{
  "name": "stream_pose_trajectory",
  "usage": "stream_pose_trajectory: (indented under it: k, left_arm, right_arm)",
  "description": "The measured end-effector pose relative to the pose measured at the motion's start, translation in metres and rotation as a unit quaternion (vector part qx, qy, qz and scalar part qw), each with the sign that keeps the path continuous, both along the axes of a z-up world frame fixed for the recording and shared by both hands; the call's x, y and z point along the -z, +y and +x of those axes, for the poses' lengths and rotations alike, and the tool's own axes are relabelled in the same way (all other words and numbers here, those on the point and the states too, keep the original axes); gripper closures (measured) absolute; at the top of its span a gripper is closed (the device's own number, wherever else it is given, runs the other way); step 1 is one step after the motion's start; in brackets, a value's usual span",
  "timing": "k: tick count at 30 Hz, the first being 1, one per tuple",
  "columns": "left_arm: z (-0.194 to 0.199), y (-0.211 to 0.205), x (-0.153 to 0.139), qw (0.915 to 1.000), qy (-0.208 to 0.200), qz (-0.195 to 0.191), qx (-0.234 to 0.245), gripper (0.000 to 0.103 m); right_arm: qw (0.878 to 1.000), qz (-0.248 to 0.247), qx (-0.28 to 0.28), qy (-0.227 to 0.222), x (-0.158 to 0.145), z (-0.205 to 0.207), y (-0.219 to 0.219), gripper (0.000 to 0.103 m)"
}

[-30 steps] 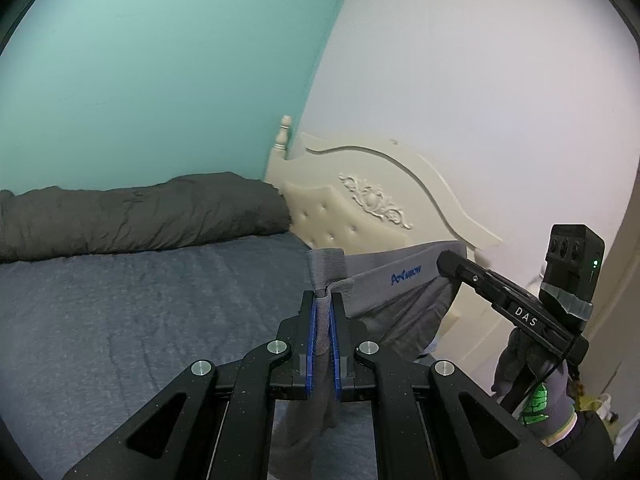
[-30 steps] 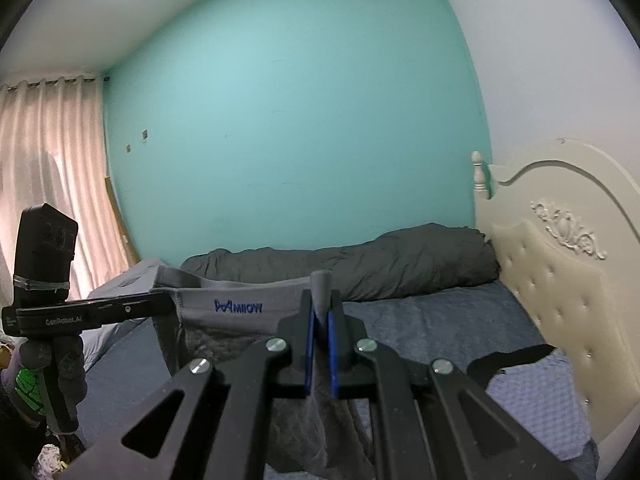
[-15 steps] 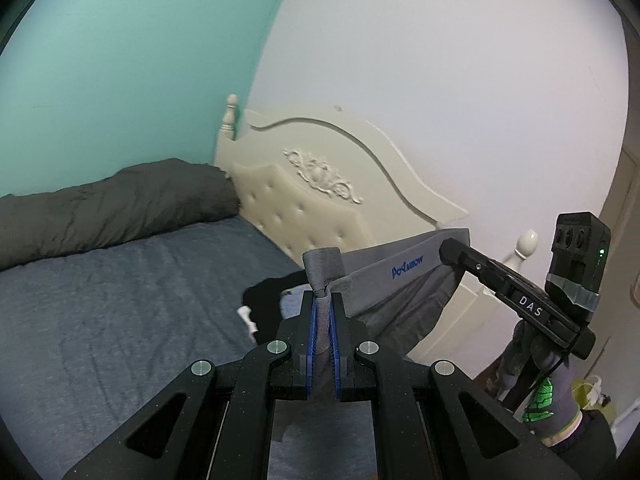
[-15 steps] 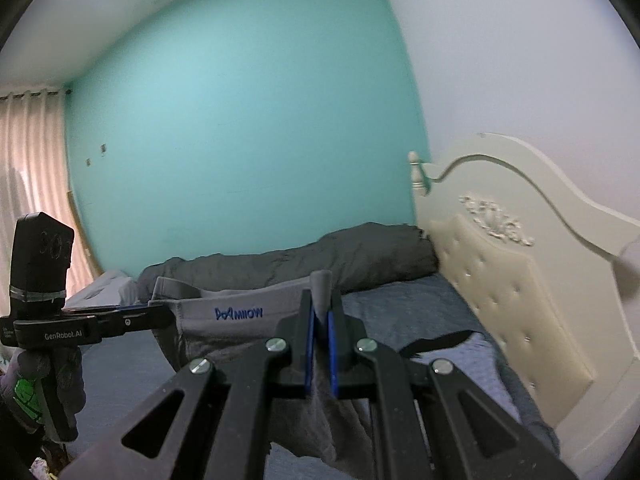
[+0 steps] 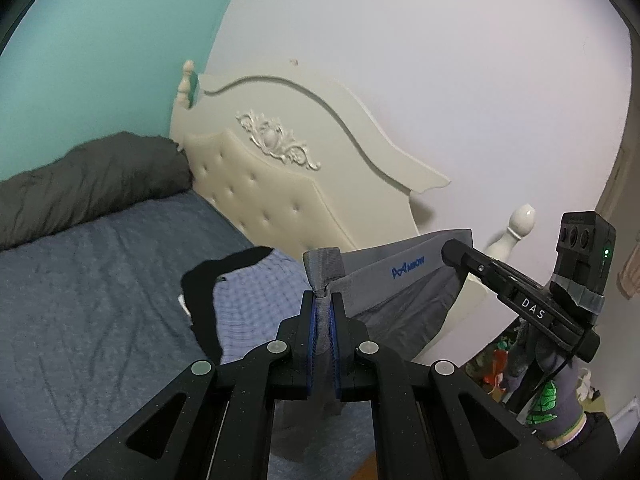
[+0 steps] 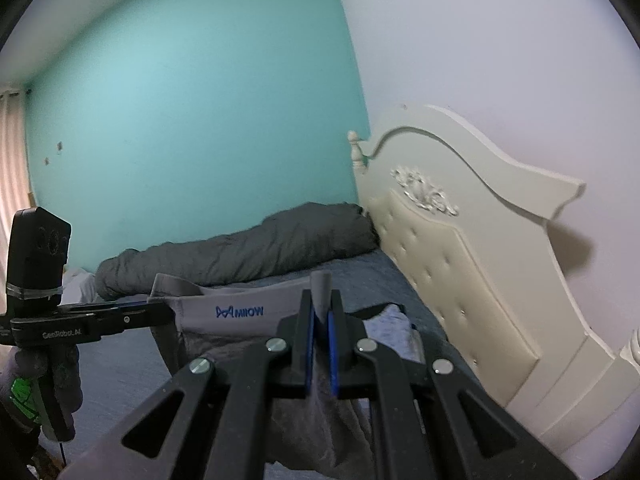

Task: Fold clothes
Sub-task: 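Lift the folded briefs with both grippers and carry them toward the clothes stack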

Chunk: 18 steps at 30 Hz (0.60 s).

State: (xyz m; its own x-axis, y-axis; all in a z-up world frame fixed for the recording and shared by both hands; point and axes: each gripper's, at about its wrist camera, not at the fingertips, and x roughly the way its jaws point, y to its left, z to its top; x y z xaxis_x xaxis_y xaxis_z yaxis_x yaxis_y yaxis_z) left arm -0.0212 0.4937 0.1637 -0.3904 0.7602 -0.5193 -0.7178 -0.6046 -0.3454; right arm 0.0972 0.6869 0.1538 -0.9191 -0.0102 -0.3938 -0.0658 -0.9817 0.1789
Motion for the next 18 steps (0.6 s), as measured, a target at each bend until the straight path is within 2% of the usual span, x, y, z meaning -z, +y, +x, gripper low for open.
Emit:
stream_pose_trajectory:
  k: [7, 18]
  left_arm:
    - [-0.046, 0.046, 0.039, 0.9994, -0.024, -0.024, -0.007, 0.097]
    - [-0.165, 0.093, 0.108, 0.9936, -0.085, -0.059, -0.044, 0.097]
  right_arm:
    - [0.999, 0.004, 0.018, -0.033, 0.031, -0.044, 0.036, 0.098]
    - [0.994, 0.026, 0.018, -0.106, 0.096, -0.176, 0.078, 0.098]
